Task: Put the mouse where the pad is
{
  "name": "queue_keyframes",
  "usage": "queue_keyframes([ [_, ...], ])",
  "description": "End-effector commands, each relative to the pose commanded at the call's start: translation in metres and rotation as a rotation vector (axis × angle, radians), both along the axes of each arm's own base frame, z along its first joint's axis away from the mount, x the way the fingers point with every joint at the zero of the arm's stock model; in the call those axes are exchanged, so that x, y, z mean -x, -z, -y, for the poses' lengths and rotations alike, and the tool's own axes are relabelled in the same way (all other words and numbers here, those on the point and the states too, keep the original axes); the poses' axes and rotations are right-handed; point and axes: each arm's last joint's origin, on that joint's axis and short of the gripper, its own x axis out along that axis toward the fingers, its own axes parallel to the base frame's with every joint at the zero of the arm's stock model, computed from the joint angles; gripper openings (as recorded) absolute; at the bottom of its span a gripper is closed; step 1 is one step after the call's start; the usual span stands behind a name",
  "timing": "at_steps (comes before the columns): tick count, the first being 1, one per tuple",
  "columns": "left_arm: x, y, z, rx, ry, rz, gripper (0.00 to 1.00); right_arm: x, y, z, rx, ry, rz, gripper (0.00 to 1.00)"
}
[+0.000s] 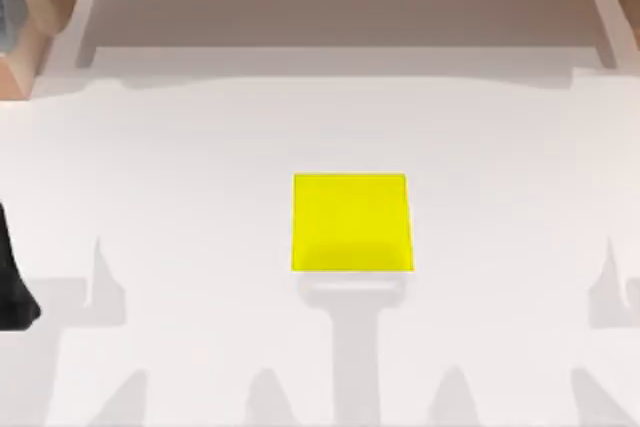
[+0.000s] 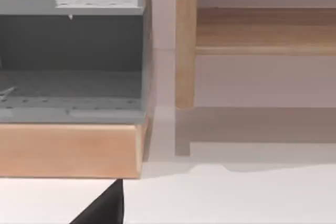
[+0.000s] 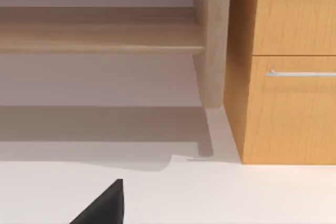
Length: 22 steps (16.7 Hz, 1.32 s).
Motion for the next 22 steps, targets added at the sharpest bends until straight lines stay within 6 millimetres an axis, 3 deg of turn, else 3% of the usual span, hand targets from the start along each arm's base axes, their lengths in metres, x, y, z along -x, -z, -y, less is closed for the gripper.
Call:
queue_keyframes([
  [5, 0.0, -0.012, -0.002, -0.027, -0.017, -0.044, 1.0, 0.0, 0.0, 0.0, 0.0, 0.0, 0.0, 1.0],
  [8, -0.006, -0.04, -0.005, -0.086, -0.04, -0.156, 1.0, 0.0, 0.0, 0.0, 0.0, 0.0, 0.0, 1.0],
  [11, -0.025, -0.074, -0.011, -0.161, -0.048, -0.349, 1.0, 0.0, 0.0, 0.0, 0.0, 0.0, 0.0, 1.0],
  [14, -0.064, -0.1, -0.021, -0.231, -0.029, -0.603, 1.0, 0.0, 0.0, 0.0, 0.0, 0.0, 0.0, 1.0],
  [16, -0.099, -0.106, -0.031, -0.268, 0.003, -0.794, 1.0, 0.0, 0.0, 0.0, 0.0, 0.0, 0.0, 1.0],
  [22, -0.204, -0.083, -0.074, -0.316, 0.157, -1.282, 1.0, 0.0, 0.0, 0.0, 0.0, 0.0, 0.0, 1.0],
])
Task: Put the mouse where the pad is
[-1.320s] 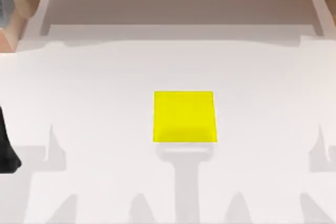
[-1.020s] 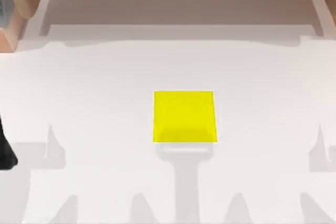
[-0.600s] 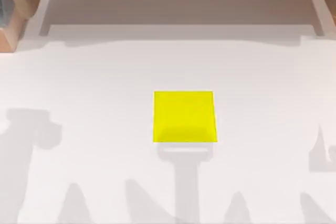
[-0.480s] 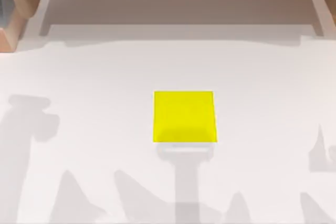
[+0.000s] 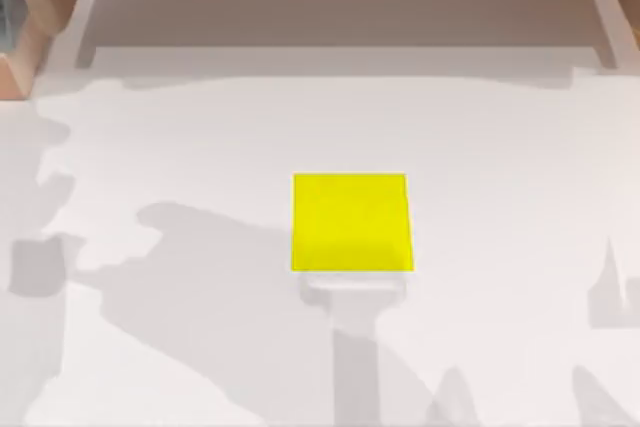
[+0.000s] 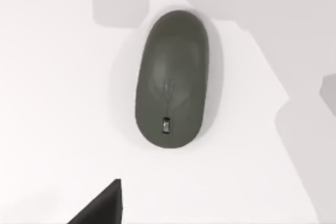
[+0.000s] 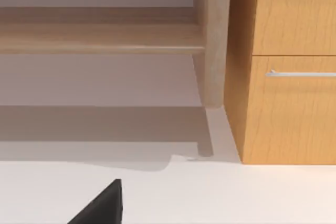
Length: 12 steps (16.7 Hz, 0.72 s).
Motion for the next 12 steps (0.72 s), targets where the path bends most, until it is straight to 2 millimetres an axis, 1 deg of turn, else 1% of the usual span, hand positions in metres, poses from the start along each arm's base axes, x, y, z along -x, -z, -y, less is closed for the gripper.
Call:
queue_keyframes([
  [3, -0.037, 0.018, -0.021, 0.019, 0.045, -0.152, 1.0, 0.0, 0.0, 0.0, 0.0, 0.0, 0.0, 1.0],
  [6, -0.063, 0.036, -0.038, 0.038, 0.079, -0.247, 1.0, 0.0, 0.0, 0.0, 0.0, 0.0, 0.0, 1.0],
  [9, -0.076, 0.046, -0.047, 0.048, 0.097, -0.288, 1.0, 0.0, 0.0, 0.0, 0.0, 0.0, 0.0, 1.0],
  [12, -0.077, 0.047, -0.048, 0.049, 0.099, -0.293, 1.0, 0.0, 0.0, 0.0, 0.0, 0.0, 0.0, 1.0],
])
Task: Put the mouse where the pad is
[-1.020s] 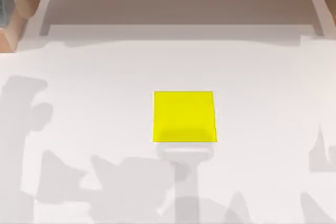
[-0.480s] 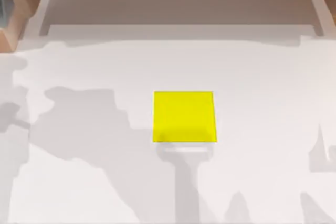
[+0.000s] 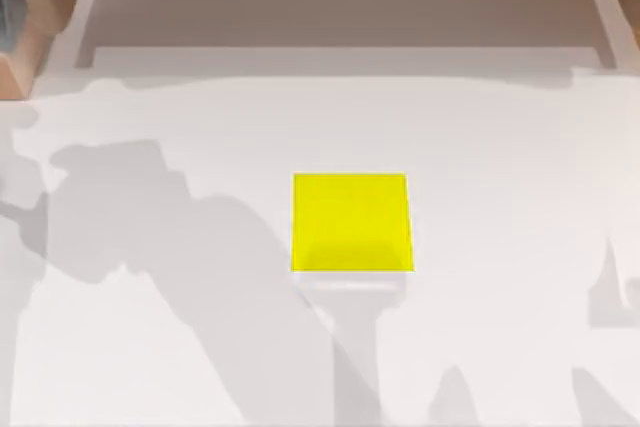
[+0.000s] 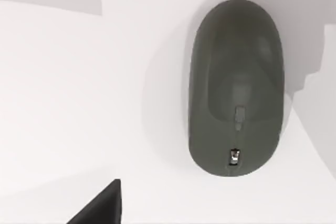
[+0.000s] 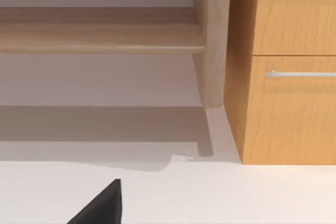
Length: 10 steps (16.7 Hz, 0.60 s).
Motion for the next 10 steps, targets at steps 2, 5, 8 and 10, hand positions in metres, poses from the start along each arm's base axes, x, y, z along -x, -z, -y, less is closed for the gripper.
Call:
queue_keyframes([
  [2, 0.0, 0.0, 0.0, 0.0, 0.0, 0.0, 1.0, 0.0, 0.0, 0.0, 0.0, 0.0, 0.0, 1.0],
  [5, 0.0, 0.005, 0.002, 0.0, 0.002, -0.001, 1.0, 0.0, 0.0, 0.0, 0.0, 0.0, 0.0, 1.0],
  [8, -0.003, 0.034, 0.0, 0.0, -0.001, -0.001, 1.0, 0.0, 0.0, 0.0, 0.0, 0.0, 0.0, 1.0],
  [10, -0.004, 0.061, 0.0, -0.002, 0.0, 0.007, 1.0, 0.0, 0.0, 0.0, 0.0, 0.0, 0.0, 1.0],
])
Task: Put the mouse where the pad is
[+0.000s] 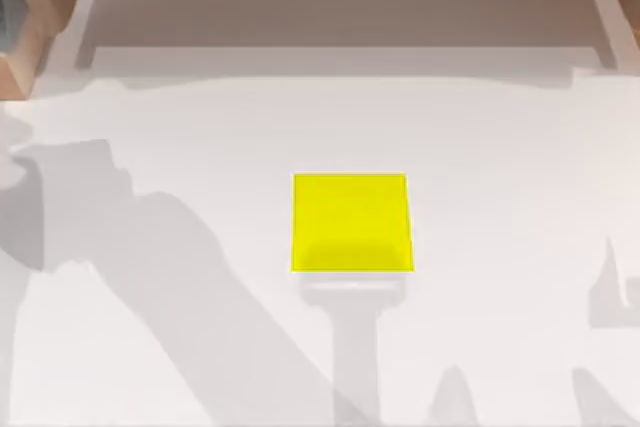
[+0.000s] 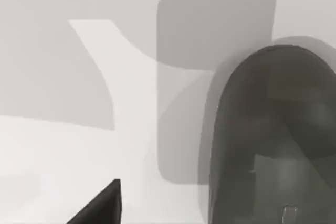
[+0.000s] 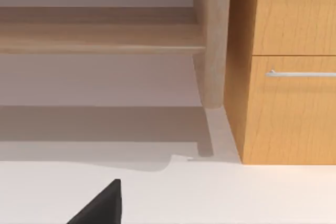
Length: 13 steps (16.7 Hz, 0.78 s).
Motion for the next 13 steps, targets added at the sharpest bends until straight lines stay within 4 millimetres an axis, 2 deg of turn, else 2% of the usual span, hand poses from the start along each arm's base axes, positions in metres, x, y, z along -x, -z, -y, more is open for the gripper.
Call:
queue_keyframes([
  [2, 0.001, 0.024, 0.0, 0.0, 0.0, 0.001, 1.0, 0.0, 0.0, 0.0, 0.0, 0.0, 0.0, 1.0],
  [4, 0.004, 0.038, 0.0, 0.002, 0.0, -0.006, 1.0, 0.0, 0.0, 0.0, 0.0, 0.0, 0.0, 1.0],
  [8, 0.004, 0.039, 0.0, 0.002, 0.0, -0.007, 1.0, 0.0, 0.0, 0.0, 0.0, 0.0, 0.0, 1.0],
  [13, 0.004, 0.039, 0.0, 0.002, 0.0, -0.007, 0.62, 0.0, 0.0, 0.0, 0.0, 0.0, 0.0, 1.0],
])
